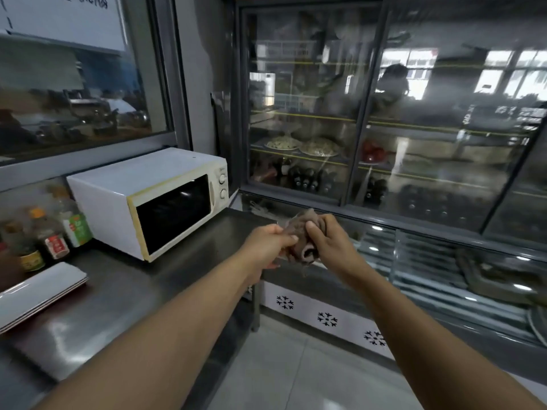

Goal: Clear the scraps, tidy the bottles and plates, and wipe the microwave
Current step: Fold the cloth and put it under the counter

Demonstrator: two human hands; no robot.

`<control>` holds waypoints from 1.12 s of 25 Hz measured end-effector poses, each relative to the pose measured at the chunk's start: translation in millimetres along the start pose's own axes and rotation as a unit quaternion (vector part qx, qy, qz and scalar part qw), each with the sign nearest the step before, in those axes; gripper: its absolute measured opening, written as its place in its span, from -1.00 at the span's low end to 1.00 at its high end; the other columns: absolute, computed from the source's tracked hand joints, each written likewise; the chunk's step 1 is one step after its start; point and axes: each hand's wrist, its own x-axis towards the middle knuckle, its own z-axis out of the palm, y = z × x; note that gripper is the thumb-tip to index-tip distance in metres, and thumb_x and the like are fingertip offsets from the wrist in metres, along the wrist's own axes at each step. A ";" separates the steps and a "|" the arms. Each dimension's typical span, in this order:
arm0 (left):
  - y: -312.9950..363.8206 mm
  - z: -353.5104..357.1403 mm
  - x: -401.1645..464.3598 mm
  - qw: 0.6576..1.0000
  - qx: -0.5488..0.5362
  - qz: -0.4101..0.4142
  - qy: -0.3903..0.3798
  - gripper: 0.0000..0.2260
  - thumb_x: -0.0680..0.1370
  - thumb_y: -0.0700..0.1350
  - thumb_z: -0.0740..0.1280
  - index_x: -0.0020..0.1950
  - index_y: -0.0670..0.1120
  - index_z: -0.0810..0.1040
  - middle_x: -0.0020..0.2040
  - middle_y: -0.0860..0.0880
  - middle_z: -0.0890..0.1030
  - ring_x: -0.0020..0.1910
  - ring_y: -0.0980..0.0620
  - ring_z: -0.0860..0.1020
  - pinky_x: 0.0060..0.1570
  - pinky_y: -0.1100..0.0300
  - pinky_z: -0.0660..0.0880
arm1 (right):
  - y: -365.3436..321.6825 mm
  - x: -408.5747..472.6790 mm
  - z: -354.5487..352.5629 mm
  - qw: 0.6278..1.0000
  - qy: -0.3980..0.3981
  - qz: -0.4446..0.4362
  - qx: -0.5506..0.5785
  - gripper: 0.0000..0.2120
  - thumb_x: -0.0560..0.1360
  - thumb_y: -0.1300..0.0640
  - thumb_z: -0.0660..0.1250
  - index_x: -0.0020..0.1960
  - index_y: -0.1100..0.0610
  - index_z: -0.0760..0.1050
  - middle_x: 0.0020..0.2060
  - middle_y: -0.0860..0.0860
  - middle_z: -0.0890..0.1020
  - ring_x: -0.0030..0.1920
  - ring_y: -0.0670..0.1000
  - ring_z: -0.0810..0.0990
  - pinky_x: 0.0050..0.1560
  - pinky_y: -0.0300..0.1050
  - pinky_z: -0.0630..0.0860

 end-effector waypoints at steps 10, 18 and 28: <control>22.5 66.3 93.6 0.993 -0.072 0.001 0.094 -0.80 0.54 -0.28 0.17 -0.24 -0.07 0.42 -0.33 -0.04 0.51 -0.37 0.05 0.49 -0.38 0.21 0.39 | 99.3 38.2 -80.9 0.977 -0.096 0.154 0.108 -0.70 0.55 -0.05 0.23 0.26 -0.05 0.32 0.15 0.04 0.47 0.13 0.03 0.48 0.16 -0.03 0.44; 1.9 49.6 194.9 0.987 -0.155 0.006 0.049 -0.80 0.52 -0.29 0.10 -0.21 -0.09 0.45 -0.31 -0.06 0.47 -0.32 0.03 0.46 -0.32 0.19 0.38 | 170.2 164.9 -47.0 0.868 -0.209 0.291 0.343 -0.49 0.54 -0.23 0.11 0.37 0.03 0.38 0.18 0.09 0.58 0.10 0.12 0.58 0.09 0.17 0.51; -38.8 30.3 320.7 0.950 -0.061 -0.174 0.253 -0.77 0.63 -0.17 0.14 -0.22 -0.06 0.43 -0.27 -0.05 0.51 -0.34 0.05 0.49 -0.41 0.22 0.46 | 228.3 286.5 -23.9 0.889 -0.207 0.298 0.281 -0.72 0.48 0.37 0.32 0.17 0.27 0.42 0.01 0.26 0.61 -0.07 0.21 0.63 -0.04 0.07 0.61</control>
